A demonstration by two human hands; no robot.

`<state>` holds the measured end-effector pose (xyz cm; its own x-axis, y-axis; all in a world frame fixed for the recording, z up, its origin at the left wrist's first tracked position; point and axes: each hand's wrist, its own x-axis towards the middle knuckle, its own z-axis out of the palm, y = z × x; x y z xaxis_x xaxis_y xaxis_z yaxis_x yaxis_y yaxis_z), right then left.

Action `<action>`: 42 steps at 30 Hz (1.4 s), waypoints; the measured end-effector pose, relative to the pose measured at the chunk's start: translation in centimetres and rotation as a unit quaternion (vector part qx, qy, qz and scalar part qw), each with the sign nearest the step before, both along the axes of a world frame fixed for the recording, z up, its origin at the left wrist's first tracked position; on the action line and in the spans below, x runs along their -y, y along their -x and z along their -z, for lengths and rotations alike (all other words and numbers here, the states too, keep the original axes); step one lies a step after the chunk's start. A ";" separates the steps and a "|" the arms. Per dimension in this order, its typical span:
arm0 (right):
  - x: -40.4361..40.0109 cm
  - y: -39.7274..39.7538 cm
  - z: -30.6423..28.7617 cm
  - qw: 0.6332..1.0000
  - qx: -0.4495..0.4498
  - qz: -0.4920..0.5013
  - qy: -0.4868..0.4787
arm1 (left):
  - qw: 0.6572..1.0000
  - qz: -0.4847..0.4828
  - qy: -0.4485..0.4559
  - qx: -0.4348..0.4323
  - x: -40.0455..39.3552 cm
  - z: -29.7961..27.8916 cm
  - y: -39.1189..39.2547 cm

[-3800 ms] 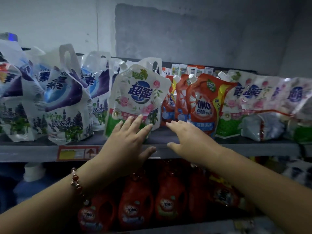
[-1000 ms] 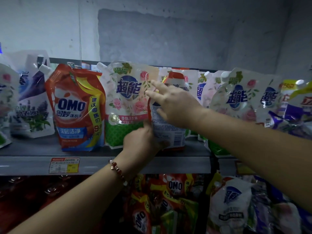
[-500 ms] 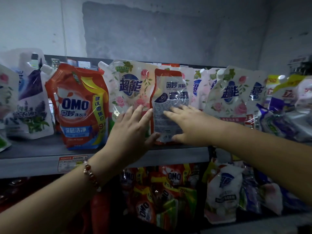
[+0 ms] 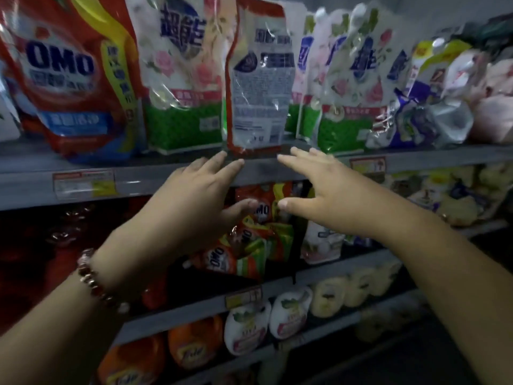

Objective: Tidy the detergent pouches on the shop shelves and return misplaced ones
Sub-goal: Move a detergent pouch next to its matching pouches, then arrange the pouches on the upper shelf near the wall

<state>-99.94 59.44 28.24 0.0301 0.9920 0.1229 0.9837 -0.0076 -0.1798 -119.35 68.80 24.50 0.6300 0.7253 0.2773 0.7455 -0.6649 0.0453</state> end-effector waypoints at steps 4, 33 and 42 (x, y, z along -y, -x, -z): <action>3.1 -4.1 0.7 0.998 0.041 0.039 -0.011 | 1.000 0.020 -0.005 -0.021 2.0 -0.1 -4.2; 10.3 -34.6 -0.5 0.997 0.033 0.032 -0.066 | 0.996 0.010 -0.087 -0.029 9.8 -3.6 -33.4; 6.1 -36.4 -0.9 0.996 0.081 0.045 -0.019 | 0.996 0.023 -0.080 -0.027 5.3 -3.6 -34.8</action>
<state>-63.55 53.32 29.17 0.0959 0.9805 0.1717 0.9954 -0.0937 -0.0211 -84.51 63.52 28.12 0.6788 0.6444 0.3521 0.7123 -0.6943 -0.1025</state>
